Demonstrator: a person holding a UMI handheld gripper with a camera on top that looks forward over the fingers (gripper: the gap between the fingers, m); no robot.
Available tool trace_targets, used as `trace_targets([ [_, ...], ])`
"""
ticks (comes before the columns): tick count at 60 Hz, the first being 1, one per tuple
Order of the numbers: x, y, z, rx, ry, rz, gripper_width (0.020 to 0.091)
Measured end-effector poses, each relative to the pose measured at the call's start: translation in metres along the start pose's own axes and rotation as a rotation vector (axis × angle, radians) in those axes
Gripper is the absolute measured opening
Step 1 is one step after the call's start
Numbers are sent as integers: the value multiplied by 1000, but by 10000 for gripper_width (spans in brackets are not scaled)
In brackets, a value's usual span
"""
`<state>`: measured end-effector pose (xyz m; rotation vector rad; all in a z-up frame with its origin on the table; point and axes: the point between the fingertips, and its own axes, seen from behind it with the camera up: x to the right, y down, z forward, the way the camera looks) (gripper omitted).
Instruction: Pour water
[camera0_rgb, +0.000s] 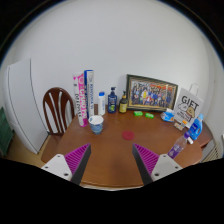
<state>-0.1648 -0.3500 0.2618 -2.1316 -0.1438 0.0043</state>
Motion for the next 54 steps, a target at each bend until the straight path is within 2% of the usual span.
trace_targets([
  [16,73,32,13,-17,119,53,852],
  [31,181,90,25,-8,224,76,851],
  [42,256,127,47,13,257,115,857],
  [54,319,137,101,59,243,155,854],
])
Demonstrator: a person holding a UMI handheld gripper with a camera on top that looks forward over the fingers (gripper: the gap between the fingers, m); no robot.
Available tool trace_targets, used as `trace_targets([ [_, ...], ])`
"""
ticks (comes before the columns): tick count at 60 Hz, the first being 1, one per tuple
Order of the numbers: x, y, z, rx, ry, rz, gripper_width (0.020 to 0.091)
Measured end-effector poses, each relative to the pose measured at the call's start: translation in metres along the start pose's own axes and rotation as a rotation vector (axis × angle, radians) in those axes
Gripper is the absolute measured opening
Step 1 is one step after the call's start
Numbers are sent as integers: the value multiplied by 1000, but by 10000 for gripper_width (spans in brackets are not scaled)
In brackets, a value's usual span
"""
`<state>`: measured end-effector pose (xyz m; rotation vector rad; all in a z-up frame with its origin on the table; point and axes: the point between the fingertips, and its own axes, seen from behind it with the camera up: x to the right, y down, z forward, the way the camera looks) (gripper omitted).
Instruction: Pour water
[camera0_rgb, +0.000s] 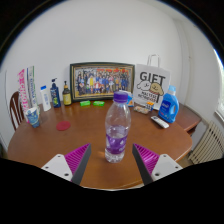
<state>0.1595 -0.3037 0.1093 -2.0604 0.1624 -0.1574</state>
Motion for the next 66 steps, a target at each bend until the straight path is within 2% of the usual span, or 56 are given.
trace_targets([
  [7,13,-6,42,20,-35,31,847],
  [13,12,-6,73,44,-68,25,794],
  [18,7,-3,90,50,-104,9,675],
  [20,7,-3,95,58,-108,9,594],
  [21,8,-3,96,63,-107,11,524],
  [22,8,-4,97,68,-109,12,505],
  [29,5,-8,100,95,-114,16,466],
  [33,6,-9,101,94,-119,14,394],
  [35,6,-8,101,86,-118,14,394],
  [36,7,-8,102,83,-117,14,360],
  [51,10,-36,100,32,-65,33,361],
  [66,-18,-125,88,91,55,-135,361],
])
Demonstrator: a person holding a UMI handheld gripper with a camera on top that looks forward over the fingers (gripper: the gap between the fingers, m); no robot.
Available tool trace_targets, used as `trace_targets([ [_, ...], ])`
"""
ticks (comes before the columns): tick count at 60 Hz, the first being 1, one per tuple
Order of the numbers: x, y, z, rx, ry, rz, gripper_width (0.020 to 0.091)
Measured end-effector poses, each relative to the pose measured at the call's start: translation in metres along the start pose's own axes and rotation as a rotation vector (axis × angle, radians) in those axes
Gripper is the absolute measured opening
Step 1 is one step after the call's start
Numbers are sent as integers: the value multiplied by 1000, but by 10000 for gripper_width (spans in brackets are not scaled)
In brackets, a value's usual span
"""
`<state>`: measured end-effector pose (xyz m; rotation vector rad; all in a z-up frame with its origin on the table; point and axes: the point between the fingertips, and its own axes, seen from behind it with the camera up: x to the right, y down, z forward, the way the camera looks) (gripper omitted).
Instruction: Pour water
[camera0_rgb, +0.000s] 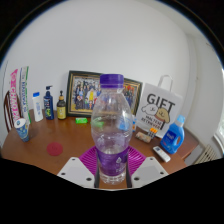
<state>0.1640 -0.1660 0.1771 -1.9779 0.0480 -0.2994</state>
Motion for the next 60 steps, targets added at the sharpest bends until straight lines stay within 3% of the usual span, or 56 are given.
trace_targets([
  [14,-58,-108,-6,111,115,-413,361],
  [24,-126,-152,1,158,156,-739,360],
  [38,-223,-173,23,210,209,-1216,358],
  [60,-333,-155,64,272,239,-1934,361],
])
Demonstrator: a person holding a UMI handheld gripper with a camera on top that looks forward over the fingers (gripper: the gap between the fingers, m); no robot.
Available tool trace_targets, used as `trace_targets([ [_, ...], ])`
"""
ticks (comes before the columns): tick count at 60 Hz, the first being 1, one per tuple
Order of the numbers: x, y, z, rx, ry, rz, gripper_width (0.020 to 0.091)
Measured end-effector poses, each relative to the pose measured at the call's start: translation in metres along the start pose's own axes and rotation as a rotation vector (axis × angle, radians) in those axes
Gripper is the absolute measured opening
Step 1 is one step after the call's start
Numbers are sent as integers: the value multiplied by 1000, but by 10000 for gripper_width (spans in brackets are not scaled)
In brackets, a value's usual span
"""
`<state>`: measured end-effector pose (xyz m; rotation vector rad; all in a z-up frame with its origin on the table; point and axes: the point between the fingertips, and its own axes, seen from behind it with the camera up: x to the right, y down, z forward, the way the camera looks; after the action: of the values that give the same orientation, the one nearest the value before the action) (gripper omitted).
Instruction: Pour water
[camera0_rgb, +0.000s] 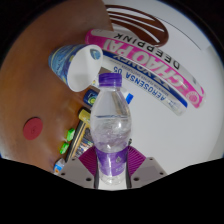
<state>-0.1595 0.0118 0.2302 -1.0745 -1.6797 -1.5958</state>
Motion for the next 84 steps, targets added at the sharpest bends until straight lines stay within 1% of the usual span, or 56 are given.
trace_targets([
  [5,-2,-7,5,-24,-13,-84,362],
  [11,-5,-11,9,-29,-34,-117,363],
  [19,-3,-7,6,-23,-37,-54,360],
  [22,-1,0,4,-35,-42,5,358],
  [33,9,37,-5,-59,-94,436,358],
  [43,13,62,-17,-27,-135,927,360],
  [52,-7,66,-20,14,-197,1376,357],
  [59,-43,56,-16,47,-276,1684,358],
  [65,-72,41,-9,103,-314,1819,359],
  [74,-120,11,1,112,-397,1977,359],
  [84,-162,-11,10,94,-418,2011,361],
])
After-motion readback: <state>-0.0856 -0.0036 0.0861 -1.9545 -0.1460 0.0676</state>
